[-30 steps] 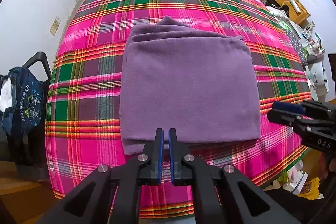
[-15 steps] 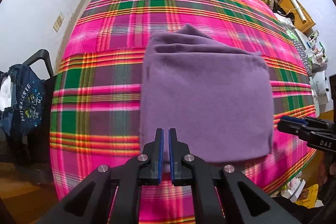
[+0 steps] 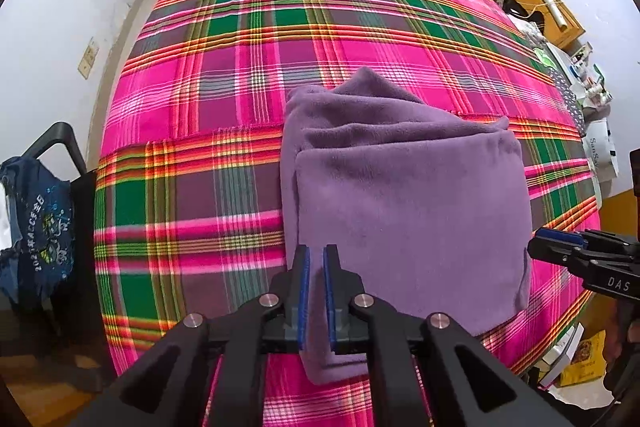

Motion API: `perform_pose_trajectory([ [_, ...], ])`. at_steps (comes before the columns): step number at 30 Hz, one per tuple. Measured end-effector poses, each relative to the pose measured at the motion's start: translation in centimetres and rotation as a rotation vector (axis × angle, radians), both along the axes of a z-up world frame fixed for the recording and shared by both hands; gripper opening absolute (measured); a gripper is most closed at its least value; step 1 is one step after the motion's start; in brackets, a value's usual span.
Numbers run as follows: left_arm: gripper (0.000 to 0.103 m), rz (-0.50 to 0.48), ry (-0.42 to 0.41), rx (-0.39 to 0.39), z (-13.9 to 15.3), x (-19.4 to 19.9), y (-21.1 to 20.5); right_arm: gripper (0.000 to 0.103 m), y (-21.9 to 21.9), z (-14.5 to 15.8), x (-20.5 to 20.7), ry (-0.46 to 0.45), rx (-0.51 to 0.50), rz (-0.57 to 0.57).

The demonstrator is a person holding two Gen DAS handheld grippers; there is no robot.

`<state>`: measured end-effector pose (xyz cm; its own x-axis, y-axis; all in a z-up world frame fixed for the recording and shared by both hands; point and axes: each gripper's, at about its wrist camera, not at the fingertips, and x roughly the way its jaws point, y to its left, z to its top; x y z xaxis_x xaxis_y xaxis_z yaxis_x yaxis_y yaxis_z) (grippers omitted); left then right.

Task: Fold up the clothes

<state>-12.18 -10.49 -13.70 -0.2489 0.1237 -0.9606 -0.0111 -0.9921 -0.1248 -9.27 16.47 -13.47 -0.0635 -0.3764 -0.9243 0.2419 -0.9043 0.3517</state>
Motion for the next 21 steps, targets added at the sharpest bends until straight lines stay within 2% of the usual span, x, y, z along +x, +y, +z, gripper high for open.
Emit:
perform_pose_trajectory([
  [4, 0.009, -0.021, -0.002, 0.022, -0.4, -0.8, -0.4, 0.032, -0.5, 0.0, 0.1, -0.005, 0.019, -0.016],
  [8, 0.011, -0.032, -0.004, 0.051, -0.9, -1.4, -1.0, 0.039, -0.8, 0.3, 0.3, -0.003, 0.025, -0.030],
  [11, 0.016, -0.028, -0.006, 0.123, -1.3, -1.6, -2.0, 0.045, -0.8, 0.5, 0.5, -0.001, 0.012, -0.040],
  [13, 0.021, -0.024, -0.018, 0.183, -1.8, -1.7, -2.7, 0.045, -0.6, 0.5, 0.6, -0.006, -0.007, -0.050],
  [21, 0.028, -0.023, -0.052, 0.265, -3.8, -1.6, -3.7, 0.045, 1.0, -0.4, -0.1, -0.022, -0.058, -0.073],
])
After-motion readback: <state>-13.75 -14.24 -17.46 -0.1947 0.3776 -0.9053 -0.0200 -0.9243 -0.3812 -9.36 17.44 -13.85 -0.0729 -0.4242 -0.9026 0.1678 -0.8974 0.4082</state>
